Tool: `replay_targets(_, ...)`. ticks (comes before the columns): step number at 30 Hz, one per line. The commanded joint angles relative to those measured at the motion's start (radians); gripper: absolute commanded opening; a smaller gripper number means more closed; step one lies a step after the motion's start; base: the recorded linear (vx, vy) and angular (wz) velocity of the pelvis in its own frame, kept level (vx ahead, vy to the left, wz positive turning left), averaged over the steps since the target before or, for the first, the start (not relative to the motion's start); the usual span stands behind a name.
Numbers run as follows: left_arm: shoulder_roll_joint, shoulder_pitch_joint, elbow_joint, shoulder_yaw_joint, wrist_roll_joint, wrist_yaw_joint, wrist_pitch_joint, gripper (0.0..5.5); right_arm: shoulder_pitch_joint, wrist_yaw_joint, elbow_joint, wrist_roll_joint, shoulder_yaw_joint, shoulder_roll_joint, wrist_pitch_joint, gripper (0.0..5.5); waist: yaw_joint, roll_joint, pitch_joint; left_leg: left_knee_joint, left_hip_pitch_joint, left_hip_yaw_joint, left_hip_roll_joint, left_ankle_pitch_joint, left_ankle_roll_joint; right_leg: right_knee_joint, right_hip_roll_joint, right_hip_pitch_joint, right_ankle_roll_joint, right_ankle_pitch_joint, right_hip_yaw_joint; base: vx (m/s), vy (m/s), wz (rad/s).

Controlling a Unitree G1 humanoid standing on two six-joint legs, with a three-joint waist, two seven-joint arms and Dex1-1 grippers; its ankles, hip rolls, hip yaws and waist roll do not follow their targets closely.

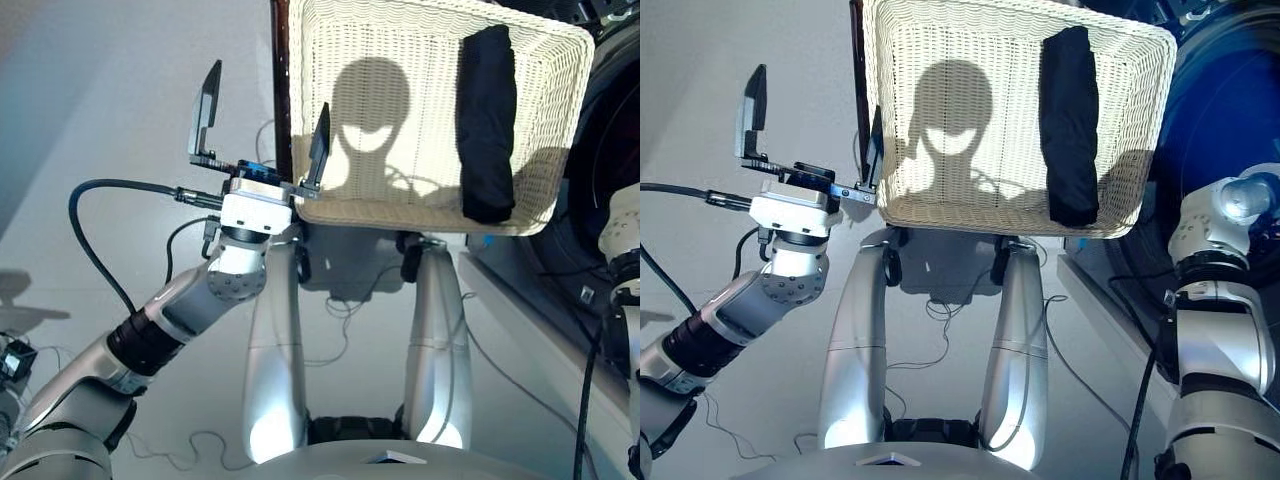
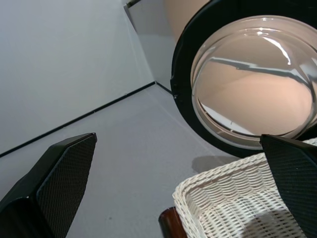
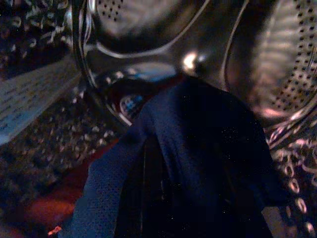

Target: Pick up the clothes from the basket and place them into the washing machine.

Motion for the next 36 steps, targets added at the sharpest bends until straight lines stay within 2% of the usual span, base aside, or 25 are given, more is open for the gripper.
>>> replay_targets(1, -0.002, 0.044, -0.115, 0.036, 0.036, 0.026, -0.055, 5.5, -0.059, -0.003, 0.043, -0.018, -0.026, -0.2, -0.05, 0.0, -0.021, 0.031, -0.015, 0.048, 0.059, 0.015, 0.037, -0.092, -0.049, -0.05, 0.018, 0.023, 0.036, 0.029, 0.026, 0.0, 0.0, 0.0)
replay_targets(3, 0.018, 0.05, -0.122, 0.034, 0.019, 0.009, -0.057, 5.5, -0.069, 0.034, 0.084, 0.008, -0.011, -0.221, -0.037, 0.0, -0.02, 0.03, -0.015, 0.052, 0.058, 0.013, 0.037, -0.094, -0.048, -0.05, 0.017, 0.021, 0.036, 0.029, 0.026, 0.0, 0.0, 0.0)
replay_targets(4, 0.026, 0.049, -0.121, 0.036, 0.012, 0.003, -0.056, 5.5, -0.078, 0.061, 0.098, 0.037, -0.007, -0.224, -0.035, 1.96, -0.019, 0.029, -0.015, 0.053, 0.059, 0.015, 0.036, -0.095, -0.048, -0.049, 0.019, 0.02, 0.036, 0.028, 0.026, 0.0, 0.0, 0.0)
replay_targets(5, 0.029, 0.049, -0.123, 0.036, 0.008, -0.002, -0.053, 5.5, -0.088, 0.071, 0.114, 0.063, -0.007, -0.226, -0.034, 5.5, -0.019, 0.029, -0.015, 0.054, 0.059, 0.015, 0.037, -0.097, -0.047, -0.049, 0.019, 0.02, 0.035, 0.028, 0.027, 0.0, 0.0, 0.0)
replay_targets(12, 0.026, 0.046, -0.114, 0.043, -0.012, -0.028, -0.043, 5.5, -0.103, 0.134, 0.139, 0.141, 0.002, -0.2, -0.039, 5.5, -0.019, 0.027, -0.015, 0.049, 0.064, 0.015, 0.033, -0.098, -0.042, -0.059, 0.02, 0.028, 0.035, 0.031, 0.028, 0.0, 0.0, 0.0)
replay_targets(18, 0.009, 0.053, -0.106, 0.061, -0.011, -0.034, -0.028, 5.5, -0.045, 0.144, 0.055, 0.133, -0.005, -0.132, -0.07, 5.5, -0.024, 0.024, -0.015, 0.039, 0.072, 0.017, 0.029, -0.096, -0.037, -0.069, 0.022, 0.036, 0.033, 0.036, 0.032, 0.0, 0.0, 0.0)
replay_targets(22, -0.03, 0.055, -0.085, 0.08, 0.01, -0.021, -0.01, 5.5, 0.078, 0.093, -0.233, 0.028, 0.004, 0.013, -0.149, 5.5, -0.042, 0.011, -0.015, 0.031, 0.086, 0.024, 0.028, -0.096, -0.029, -0.079, 0.03, 0.047, 0.029, 0.038, 0.036, 0.0, 0.0, 0.0)
replay_targets(24, -0.044, 0.051, -0.071, 0.082, 0.023, -0.015, -0.003, 5.5, 0.137, 0.057, -0.364, -0.063, 0.016, 0.078, -0.156, 5.5, -0.05, 0.003, -0.015, 0.031, 0.095, 0.026, 0.026, -0.098, -0.024, -0.082, 0.034, 0.054, 0.027, 0.038, 0.041, 0.0, 0.0, 0.0)
replay_targets(28, -0.055, 0.051, -0.057, 0.082, 0.039, -0.008, -0.006, 5.5, 0.217, 0.018, -0.508, -0.216, 0.049, 0.147, -0.133, 5.5, -0.057, -0.009, -0.015, 0.024, 0.112, 0.028, 0.027, -0.099, -0.02, -0.086, 0.036, 0.068, 0.026, 0.038, 0.044, 0.0, 0.0, 0.0)
replay_targets(29, -0.055, 0.047, -0.055, 0.083, 0.043, -0.011, -0.008, 5.5, 0.252, 0.034, -0.567, -0.284, 0.08, 0.171, -0.111, 5.5, -0.06, -0.014, -0.015, 0.024, 0.119, 0.028, 0.027, -0.101, -0.018, -0.085, 0.04, 0.073, 0.026, 0.035, 0.044, 0.0, 0.0, 0.0)
replay_targets(33, -0.061, 0.053, -0.05, 0.086, 0.052, -0.01, -0.004, 5.5, 0.318, 0.049, -0.682, -0.365, 0.119, 0.224, -0.099, 5.5, -0.067, -0.028, -0.015, 0.027, 0.134, 0.028, 0.027, -0.105, -0.014, -0.08, 0.044, 0.086, 0.025, 0.03, 0.045, 0.0, 0.0, 0.0)
replay_targets(36, -0.06, 0.058, -0.045, 0.083, 0.069, -0.008, -0.001, 5.5, 0.37, 0.085, -0.802, -0.467, 0.194, 0.263, -0.074, 5.5, -0.071, -0.038, -0.015, 0.027, 0.148, 0.028, 0.027, -0.108, -0.011, -0.077, 0.047, 0.097, 0.025, 0.029, 0.044, 0.0, 0.0, 0.0)
